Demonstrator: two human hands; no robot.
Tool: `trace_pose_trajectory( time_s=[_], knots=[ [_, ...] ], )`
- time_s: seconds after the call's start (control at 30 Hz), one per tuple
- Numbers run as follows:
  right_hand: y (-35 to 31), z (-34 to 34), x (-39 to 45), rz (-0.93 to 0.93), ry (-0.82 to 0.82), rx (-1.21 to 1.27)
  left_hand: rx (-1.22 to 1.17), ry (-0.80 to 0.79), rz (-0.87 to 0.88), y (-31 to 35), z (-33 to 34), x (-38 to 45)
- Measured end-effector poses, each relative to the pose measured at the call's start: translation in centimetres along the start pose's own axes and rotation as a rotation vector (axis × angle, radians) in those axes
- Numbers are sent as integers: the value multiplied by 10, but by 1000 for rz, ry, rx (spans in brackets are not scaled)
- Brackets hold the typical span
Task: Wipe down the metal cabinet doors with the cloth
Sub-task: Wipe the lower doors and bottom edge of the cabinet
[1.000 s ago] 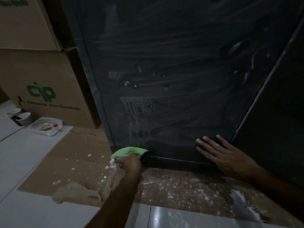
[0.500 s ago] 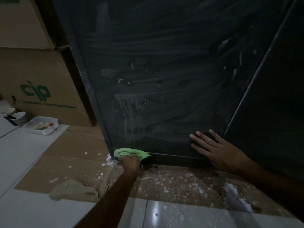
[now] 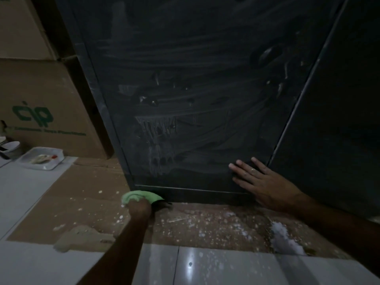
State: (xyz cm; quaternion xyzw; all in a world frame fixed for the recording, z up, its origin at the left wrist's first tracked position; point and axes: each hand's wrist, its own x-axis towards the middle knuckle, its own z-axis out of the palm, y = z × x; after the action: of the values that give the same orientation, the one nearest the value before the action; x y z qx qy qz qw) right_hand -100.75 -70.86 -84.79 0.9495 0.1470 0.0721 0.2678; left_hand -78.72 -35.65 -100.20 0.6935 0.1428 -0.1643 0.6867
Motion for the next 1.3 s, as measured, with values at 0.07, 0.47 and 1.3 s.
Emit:
trace_pose_trajectory(
  time_s=[0.07,0.47,1.3],
  knots=[
    [1,0,-2,-1,4,-5,609,297,215,6,16,-12],
    [2,0,-3,-7,-10,-10,284,294,-90,64,44,-69],
    [-1,-9,-1,9,-98,-45,259,319,119,99,36,-66]
  ],
)
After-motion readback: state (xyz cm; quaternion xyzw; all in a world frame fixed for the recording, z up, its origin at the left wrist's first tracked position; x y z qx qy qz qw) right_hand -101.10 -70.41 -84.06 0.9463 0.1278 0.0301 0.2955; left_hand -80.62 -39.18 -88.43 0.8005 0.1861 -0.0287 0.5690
